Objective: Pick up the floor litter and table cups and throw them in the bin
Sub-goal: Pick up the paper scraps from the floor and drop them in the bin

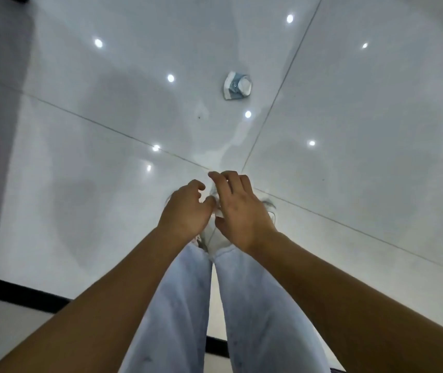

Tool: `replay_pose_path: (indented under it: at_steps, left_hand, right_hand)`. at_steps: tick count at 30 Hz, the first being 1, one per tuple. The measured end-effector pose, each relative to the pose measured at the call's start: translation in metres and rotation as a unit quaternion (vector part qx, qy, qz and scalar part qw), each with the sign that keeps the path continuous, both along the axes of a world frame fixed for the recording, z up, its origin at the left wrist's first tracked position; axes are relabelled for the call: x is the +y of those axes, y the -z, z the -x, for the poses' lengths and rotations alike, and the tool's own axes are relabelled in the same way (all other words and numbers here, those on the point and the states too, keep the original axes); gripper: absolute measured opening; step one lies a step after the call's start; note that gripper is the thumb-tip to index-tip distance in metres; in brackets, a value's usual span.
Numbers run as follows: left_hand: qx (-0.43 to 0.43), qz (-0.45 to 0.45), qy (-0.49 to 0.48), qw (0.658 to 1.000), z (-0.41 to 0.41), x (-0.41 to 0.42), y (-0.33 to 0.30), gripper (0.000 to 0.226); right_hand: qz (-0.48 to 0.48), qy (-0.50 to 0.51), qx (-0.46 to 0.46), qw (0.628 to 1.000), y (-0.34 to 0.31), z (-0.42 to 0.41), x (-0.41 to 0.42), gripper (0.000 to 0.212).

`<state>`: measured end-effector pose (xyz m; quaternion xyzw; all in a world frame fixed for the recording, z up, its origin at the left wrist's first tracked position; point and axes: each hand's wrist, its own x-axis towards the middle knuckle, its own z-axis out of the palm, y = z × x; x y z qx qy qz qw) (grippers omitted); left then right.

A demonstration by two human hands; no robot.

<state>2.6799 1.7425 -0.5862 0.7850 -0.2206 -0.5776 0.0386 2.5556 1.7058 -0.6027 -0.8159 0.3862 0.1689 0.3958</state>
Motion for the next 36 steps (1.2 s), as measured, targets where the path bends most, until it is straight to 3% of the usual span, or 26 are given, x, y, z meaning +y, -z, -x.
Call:
replay_pose_path:
  at_steps: [11, 13, 16, 21, 25, 31, 36]
  left_hand:
    - [0.096, 0.057, -0.118, 0.987, -0.045, -0.048, -0.141, 0.007]
    - [0.08, 0.065, -0.123, 0.987, -0.053, -0.052, -0.152, 0.007]
    - [-0.009, 0.09, -0.086, 0.992, -0.067, -0.058, -0.158, 0.007]
    - [-0.075, 0.115, 0.035, 0.99, -0.088, -0.078, -0.156, 0.021]
    - [-0.132, 0.118, 0.14, 0.974, -0.103, -0.104, -0.14, 0.009]
    - [-0.175, 0.077, 0.197, 0.962, -0.121, -0.149, -0.105, 0.003]
    - [-0.188, 0.096, 0.18, 0.961, -0.125, -0.187, -0.068, 0.011]
  right_hand:
    - [0.018, 0.026, -0.026, 0.999, -0.154, -0.057, -0.041, 0.082]
    - [0.019, 0.03, -0.023, 0.999, -0.167, -0.063, -0.045, 0.083]
    - [0.029, 0.045, -0.01, 0.999, -0.176, -0.068, -0.055, 0.086]
    - [0.054, 0.074, 0.063, 0.994, -0.165, -0.061, -0.087, 0.079]
    - [0.039, 0.082, 0.111, 0.99, -0.144, -0.054, -0.128, 0.069]
    - [0.013, 0.06, 0.142, 0.988, -0.109, -0.059, -0.187, 0.068]
    - [0.019, 0.038, 0.161, 0.986, -0.064, -0.067, -0.219, 0.068]
